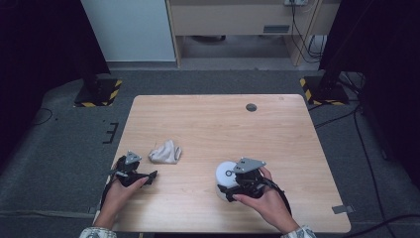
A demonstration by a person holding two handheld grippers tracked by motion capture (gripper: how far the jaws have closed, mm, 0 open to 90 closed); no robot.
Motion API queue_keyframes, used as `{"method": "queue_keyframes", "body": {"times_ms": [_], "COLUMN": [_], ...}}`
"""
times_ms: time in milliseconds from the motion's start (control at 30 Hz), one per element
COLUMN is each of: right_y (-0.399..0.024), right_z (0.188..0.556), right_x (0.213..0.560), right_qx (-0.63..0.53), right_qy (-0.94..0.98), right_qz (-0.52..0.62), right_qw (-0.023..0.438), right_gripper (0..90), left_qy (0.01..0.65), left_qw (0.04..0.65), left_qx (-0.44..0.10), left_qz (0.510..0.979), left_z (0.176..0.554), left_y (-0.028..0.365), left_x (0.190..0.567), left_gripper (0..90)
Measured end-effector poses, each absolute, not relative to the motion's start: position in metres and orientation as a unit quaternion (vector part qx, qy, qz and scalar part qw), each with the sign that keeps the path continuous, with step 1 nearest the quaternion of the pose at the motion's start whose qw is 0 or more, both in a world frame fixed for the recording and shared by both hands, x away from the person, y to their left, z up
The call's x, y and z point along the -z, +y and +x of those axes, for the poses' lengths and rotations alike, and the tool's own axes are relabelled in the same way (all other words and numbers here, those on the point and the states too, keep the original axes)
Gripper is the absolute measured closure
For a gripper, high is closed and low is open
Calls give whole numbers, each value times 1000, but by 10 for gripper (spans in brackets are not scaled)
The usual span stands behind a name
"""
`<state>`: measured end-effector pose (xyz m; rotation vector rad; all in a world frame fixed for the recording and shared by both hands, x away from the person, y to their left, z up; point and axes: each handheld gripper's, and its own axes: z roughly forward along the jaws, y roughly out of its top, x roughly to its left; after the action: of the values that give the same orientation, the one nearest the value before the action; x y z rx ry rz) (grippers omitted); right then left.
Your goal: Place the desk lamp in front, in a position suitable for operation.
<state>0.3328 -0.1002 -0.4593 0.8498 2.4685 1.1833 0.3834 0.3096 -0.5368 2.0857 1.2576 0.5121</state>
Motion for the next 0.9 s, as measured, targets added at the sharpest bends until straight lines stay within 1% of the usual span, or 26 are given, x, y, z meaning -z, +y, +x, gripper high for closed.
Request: {"method": "queue_keyframes", "body": {"times_ms": [300, 433, 700, 900], "right_y": [-100, -101, -111, -126], "right_z": [331, 332, 329, 324], "right_x": [462, 461, 460, 467], "right_qx": [-415, -418, -424, -416], "right_qy": [852, 851, 851, 855], "right_qz": [289, 289, 282, 284], "right_qw": [136, 133, 128, 126], "right_gripper": [84, 49, 43, 43], "left_qy": [479, 479, 479, 478], "left_qw": [321, 321, 321, 320], "left_qx": [-195, -195, -195, -195], "left_qz": [794, 794, 794, 794], "left_z": [383, 383, 383, 383], "left_y": [310, 310, 310, 310], "left_x": [537, 537, 537, 537], "left_gripper": [0, 0, 0, 0]}}
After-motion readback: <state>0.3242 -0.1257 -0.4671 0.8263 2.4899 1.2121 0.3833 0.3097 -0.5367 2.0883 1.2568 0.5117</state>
